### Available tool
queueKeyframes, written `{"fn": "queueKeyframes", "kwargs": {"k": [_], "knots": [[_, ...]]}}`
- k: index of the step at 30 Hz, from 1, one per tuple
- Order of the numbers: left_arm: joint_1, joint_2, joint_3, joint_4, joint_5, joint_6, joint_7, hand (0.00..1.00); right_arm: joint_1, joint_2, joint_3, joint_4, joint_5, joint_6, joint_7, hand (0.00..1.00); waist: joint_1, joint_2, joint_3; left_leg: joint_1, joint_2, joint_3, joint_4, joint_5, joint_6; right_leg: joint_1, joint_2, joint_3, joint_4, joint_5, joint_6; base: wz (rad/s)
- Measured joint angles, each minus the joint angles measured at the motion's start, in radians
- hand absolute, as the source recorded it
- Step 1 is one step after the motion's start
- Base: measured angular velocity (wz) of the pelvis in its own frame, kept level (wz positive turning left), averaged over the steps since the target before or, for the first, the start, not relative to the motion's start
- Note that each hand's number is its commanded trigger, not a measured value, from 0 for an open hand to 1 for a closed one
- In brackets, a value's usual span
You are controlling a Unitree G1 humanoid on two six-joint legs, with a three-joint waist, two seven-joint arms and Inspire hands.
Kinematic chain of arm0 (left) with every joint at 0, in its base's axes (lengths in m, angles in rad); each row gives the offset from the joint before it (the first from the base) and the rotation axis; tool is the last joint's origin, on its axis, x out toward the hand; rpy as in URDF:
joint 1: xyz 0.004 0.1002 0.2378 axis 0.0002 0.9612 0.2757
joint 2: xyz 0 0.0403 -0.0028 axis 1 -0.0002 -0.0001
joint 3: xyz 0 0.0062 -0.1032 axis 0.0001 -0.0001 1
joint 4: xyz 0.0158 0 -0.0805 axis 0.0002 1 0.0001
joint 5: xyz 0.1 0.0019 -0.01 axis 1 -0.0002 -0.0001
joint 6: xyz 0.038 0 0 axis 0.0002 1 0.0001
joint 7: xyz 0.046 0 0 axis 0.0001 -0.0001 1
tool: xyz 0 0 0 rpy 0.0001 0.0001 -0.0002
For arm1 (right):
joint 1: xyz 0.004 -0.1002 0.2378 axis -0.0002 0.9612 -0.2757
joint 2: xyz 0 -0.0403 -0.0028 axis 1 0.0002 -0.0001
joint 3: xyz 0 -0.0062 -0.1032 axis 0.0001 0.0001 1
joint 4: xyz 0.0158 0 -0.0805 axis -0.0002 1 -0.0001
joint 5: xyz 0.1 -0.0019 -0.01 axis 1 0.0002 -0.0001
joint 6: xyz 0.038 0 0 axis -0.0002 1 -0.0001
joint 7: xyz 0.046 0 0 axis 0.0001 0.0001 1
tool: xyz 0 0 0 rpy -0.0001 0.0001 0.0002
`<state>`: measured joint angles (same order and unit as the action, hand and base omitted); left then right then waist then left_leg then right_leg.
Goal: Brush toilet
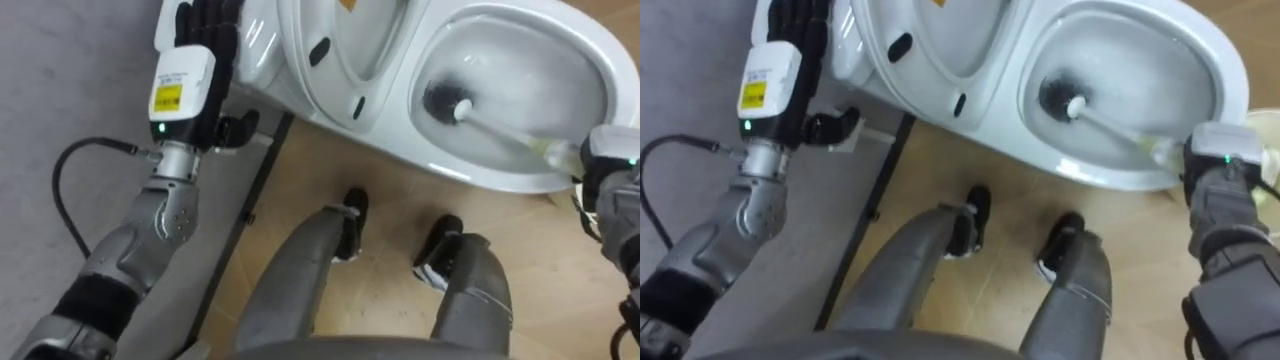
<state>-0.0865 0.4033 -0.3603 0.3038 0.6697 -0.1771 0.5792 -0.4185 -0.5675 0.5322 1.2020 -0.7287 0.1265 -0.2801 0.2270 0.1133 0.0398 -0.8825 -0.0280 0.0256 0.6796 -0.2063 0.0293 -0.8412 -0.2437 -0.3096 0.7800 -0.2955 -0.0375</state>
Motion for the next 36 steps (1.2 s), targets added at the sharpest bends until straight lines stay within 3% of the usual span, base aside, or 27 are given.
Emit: {"fn": "queueKeyframes", "kwargs": {"k": [8,11,13,15,19,20,23,28,29,33,36], "knots": [[-0.019,0.007,-0.042,0.007,-0.004,0.042,0.063,0.00,0.020,-0.044,0.060,-0.086,0.001,0.030,0.006,1.00,0.000,0.008,0.0016,-0.033,0.011,0.005,0.050,-0.019,0.002,-0.032,0.001,0.008,0.038,-0.011,0.001,-0.03],[-0.027,0.015,-0.058,0.010,-0.008,0.054,0.074,0.00,0.013,-0.046,0.089,-0.081,0.077,0.037,-0.014,1.00,0.001,0.008,0.0014,-0.035,0.012,0.007,0.051,-0.020,0.003,-0.034,0.003,0.010,0.039,-0.011,0.002,-0.02],[-0.028,0.025,-0.059,0.003,-0.022,0.054,0.088,0.00,0.001,-0.048,0.091,-0.079,0.153,0.034,-0.018,1.00,0.001,-0.001,0.0018,-0.040,0.012,0.008,0.051,-0.020,0.003,-0.041,0.002,0.016,0.043,-0.011,0.002,0.00],[-0.028,0.056,-0.076,-0.011,-0.031,0.067,0.107,0.00,-0.008,-0.047,0.077,-0.068,0.260,0.012,-0.024,1.00,-0.007,-0.023,0.0014,-0.050,0.001,0.015,0.057,-0.020,0.002,-0.064,-0.003,0.031,0.065,-0.015,0.001,0.00],[-0.026,0.061,-0.073,-0.019,-0.021,0.090,0.133,0.00,-0.032,-0.035,-0.034,-0.040,0.370,-0.023,-0.026,1.00,-0.032,-0.049,0.0090,-0.072,-0.008,0.022,0.067,-0.018,0.004,-0.103,-0.023,0.049,0.102,-0.023,-0.002,0.01],[-0.027,0.058,-0.067,-0.025,-0.007,0.103,0.146,0.00,-0.045,-0.036,-0.076,-0.040,0.368,-0.024,-0.032,1.00,-0.034,-0.055,0.0121,-0.084,-0.016,0.028,0.070,-0.015,0.005,-0.124,-0.031,0.060,0.112,-0.023,-0.002,0.00],[-0.020,0.059,-0.064,-0.049,0.011,0.136,0.144,0.00,-0.068,-0.040,-0.092,-0.038,0.311,-0.011,-0.054,1.00,-0.039,-0.057,0.0123,-0.099,-0.017,0.033,0.083,-0.012,0.007,-0.142,-0.032,0.067,0.130,-0.022,-0.003,0.00],[-0.018,0.057,-0.065,-0.044,0.010,0.143,0.145,0.00,-0.064,-0.031,-0.073,-0.084,0.209,-0.001,-0.084,1.00,-0.040,-0.055,0.0106,-0.096,-0.014,0.029,0.092,-0.013,0.005,-0.132,-0.025,0.059,0.128,-0.024,-0.006,-0.02],[-0.016,0.056,-0.065,-0.041,0.011,0.144,0.147,0.00,-0.055,-0.014,-0.072,-0.103,0.169,0.009,-0.085,1.00,-0.034,-0.055,0.0105,-0.093,-0.003,0.030,0.095,-0.017,0.002,-0.123,-0.011,0.058,0.117,-0.021,-0.008,-0.16],[0.016,0.056,-0.070,-0.041,0.012,0.152,0.148,0.00,0.005,0.054,-0.027,-0.160,0.057,0.064,-0.088,1.00,-0.020,-0.031,0.0035,-0.061,0.022,0.008,0.089,-0.028,-0.009,-0.062,0.025,0.029,0.063,-0.016,-0.011,-0.08],[0.038,0.050,-0.079,-0.041,0.010,0.156,0.155,0.00,0.055,0.069,-0.011,-0.183,0.015,0.096,-0.087,1.00,-0.010,-0.014,-0.0061,-0.046,0.032,0.004,0.074,-0.030,-0.010,-0.036,0.036,0.012,0.034,-0.011,-0.011,-0.02]]}}
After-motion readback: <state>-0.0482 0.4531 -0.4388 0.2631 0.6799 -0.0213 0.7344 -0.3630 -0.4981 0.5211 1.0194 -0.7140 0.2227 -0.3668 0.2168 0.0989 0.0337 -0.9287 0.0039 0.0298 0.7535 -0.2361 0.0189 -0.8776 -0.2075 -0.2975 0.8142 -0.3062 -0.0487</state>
